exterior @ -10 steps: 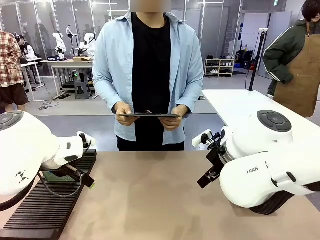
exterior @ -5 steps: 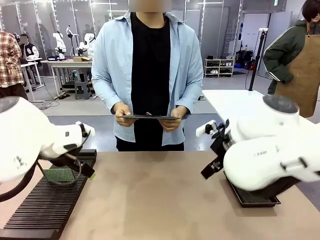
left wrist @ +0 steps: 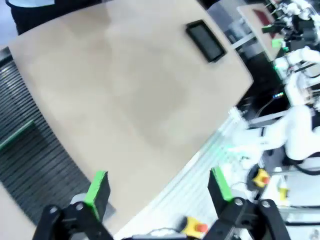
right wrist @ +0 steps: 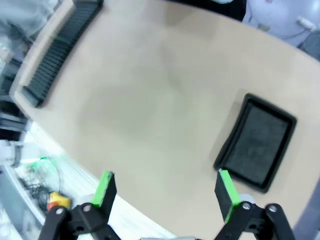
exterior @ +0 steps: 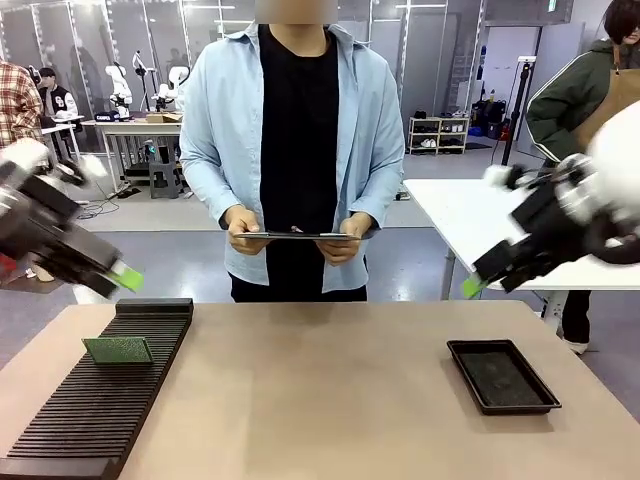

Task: Inspect the PCB.
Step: Pick up the Blank PCB and present it to the human.

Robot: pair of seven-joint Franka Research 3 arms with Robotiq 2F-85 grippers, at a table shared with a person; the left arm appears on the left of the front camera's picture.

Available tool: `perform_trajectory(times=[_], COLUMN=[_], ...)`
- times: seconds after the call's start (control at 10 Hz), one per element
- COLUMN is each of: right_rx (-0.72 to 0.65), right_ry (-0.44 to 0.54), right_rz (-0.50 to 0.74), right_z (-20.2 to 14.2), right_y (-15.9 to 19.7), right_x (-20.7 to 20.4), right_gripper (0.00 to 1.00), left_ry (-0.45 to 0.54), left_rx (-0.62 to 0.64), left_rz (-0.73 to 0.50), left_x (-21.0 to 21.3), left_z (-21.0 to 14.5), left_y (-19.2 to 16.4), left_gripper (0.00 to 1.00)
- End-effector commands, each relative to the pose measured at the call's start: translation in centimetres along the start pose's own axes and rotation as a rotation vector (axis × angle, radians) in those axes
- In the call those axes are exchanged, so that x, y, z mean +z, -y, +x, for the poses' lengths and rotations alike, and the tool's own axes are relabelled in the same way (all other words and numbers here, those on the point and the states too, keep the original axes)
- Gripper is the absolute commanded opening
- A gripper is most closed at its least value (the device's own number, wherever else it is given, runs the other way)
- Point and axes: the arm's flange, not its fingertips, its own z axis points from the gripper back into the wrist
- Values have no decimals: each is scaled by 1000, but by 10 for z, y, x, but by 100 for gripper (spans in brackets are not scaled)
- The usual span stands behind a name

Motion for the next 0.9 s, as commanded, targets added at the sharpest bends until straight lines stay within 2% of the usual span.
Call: perform_trajectory(times=[0.0,0.1,0.3,0.5,0.8], right_rx=[-134,-210,-308,-390,-439], right_ry=[106,167,229,264,312], right_rz=[172,300,450,486,463], right_z=[-28,-59,-101,-133,-161], right_y=[43,71,116,142,154], right_x=[49,78,97,102,109], right_gripper=[100,100,100,100,100], left_ry=[91,152,272,357,416], left_rx=[129,211,296,393,457], left_rz=[-66,-107,-131,-99,-82], left_x=[54,90,134,160,172], left_z=[-25,-53,-95,-132,-163], left_y=[-27,-44,-72,-89,-99], left_gripper=[100,100,100,100,100])
